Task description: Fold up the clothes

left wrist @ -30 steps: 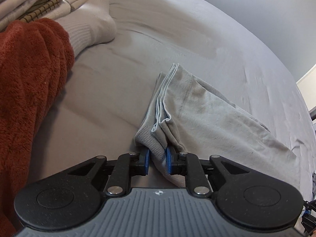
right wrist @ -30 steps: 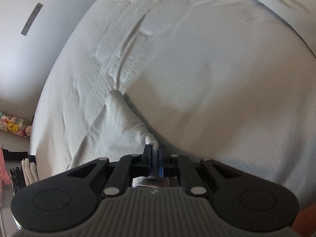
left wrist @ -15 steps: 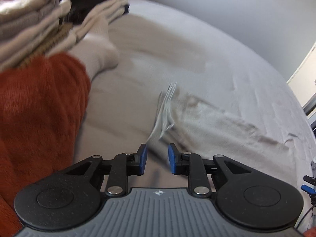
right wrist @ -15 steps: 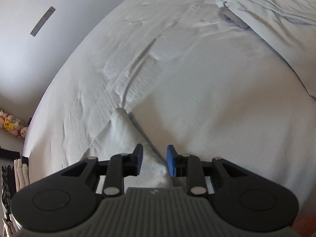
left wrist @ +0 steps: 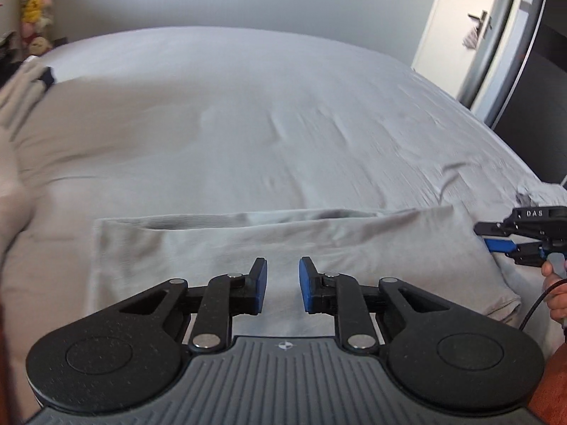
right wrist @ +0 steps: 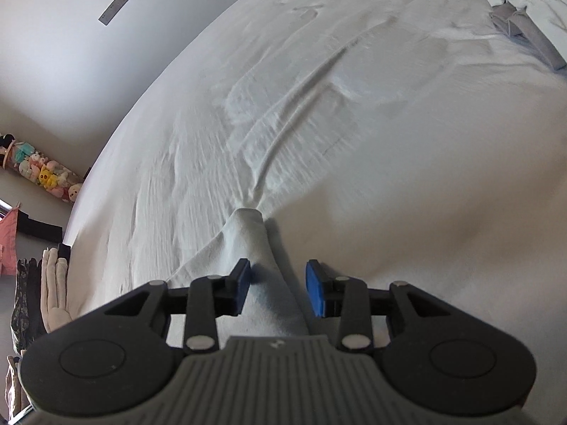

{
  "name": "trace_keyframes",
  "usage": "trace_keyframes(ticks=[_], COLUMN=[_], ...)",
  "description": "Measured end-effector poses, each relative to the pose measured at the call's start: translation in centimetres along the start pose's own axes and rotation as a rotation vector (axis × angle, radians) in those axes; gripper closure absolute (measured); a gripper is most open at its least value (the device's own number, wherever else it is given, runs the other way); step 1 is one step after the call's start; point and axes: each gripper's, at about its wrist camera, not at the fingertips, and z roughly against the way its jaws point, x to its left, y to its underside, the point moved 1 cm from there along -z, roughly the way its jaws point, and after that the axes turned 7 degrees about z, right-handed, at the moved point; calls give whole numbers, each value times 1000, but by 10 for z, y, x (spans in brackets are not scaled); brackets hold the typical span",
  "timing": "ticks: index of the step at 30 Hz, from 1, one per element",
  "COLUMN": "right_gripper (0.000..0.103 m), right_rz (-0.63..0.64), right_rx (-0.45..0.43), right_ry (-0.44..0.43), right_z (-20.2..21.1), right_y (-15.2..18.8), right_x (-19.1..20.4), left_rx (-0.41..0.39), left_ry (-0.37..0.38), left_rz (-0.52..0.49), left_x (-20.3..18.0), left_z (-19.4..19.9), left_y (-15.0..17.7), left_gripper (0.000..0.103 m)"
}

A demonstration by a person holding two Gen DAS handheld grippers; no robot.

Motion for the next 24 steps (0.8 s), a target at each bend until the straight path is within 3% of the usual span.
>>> trace_keyframes(ticks=[10, 14, 16, 22, 24], right_gripper=[66, 87, 90, 90, 80], right_rz=[83, 88, 83, 0, -28], right_rx=[11, 7, 14, 37, 62], right_ry=[-72, -69, -65, -100, -121], right_z=[-36, -51, -56, -56, -51], right_y=[-21, -28, -30, -34, -34], right_x=[13, 13, 11, 1, -2], left_rx=[70, 71, 69, 39, 31], left_ry=[-28, -45, -54, -74, -56], left_rz=[-8, -20, -15, -31, -6], left_x=[-24, -30, -31, -36, -35], left_z=[-71, -86, -92, -88, -77], left_y=[-20, -26, -26, -24, -24], left_gripper=[81, 81, 81, 81, 81])
